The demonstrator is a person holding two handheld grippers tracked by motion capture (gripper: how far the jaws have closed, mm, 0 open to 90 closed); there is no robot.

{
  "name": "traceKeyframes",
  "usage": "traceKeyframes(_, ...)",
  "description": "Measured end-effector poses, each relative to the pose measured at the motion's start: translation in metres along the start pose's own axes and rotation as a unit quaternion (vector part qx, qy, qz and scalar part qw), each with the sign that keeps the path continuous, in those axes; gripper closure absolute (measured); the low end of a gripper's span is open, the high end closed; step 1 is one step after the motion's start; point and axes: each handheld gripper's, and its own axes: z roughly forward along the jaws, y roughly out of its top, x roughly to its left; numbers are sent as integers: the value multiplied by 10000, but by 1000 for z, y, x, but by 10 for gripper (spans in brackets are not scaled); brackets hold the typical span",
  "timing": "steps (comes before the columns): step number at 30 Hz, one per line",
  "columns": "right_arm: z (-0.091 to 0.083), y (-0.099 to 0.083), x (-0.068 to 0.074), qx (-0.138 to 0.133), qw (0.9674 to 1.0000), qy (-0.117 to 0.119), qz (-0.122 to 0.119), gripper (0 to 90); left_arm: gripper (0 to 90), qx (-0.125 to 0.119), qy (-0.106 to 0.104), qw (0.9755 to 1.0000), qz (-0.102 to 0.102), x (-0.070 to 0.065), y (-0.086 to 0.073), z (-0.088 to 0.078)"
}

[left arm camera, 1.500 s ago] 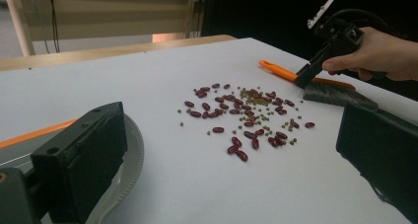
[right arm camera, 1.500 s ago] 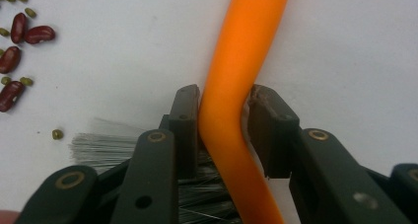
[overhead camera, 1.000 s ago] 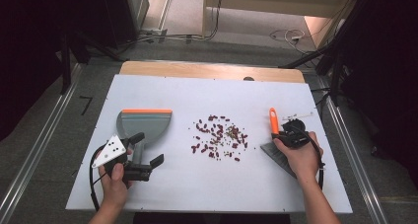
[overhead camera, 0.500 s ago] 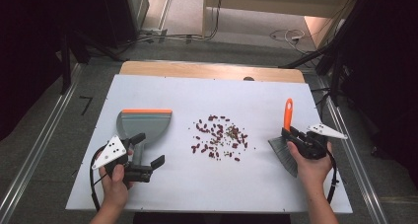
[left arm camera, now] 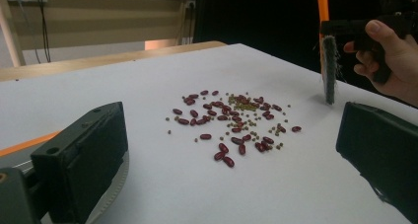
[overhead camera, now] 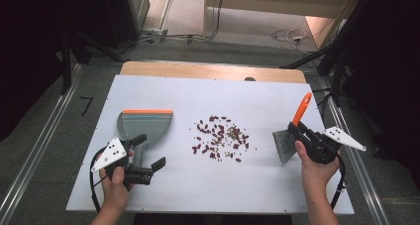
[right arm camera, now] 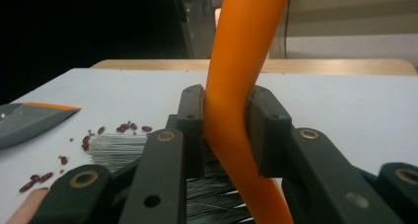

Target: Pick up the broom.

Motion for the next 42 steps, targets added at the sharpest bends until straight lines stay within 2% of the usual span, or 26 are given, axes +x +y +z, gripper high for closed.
traceKeyframes(12,-4,14,28,-265,9992,225,-178,687,2,-42,-39,10000,51,-8,3,5)
traceKeyframes(24,6,15,66,-237,9974,570,-370,687,2,-95,-131,9998,65,-18,9,11)
traceKeyframes(28,8,15,79,-235,9963,724,-403,687,2,-129,-148,9997,111,-27,12,19)
traceKeyframes(34,13,14,102,-238,9940,936,-516,687,1,-63,-285,9995,151,-38,15,31)
traceKeyframes(35,14,14,105,-240,9936,969,-527,687,1,-44,-375,9992,140,-40,16,33)
traceKeyframes(40,17,12,122,-255,9920,1110,-550,687,3,47,-505,9987,103,-49,17,41)
traceKeyframes(42,19,11,129,-246,9912,1165,-582,687,18,136,-573,9982,58,-57,18,48)
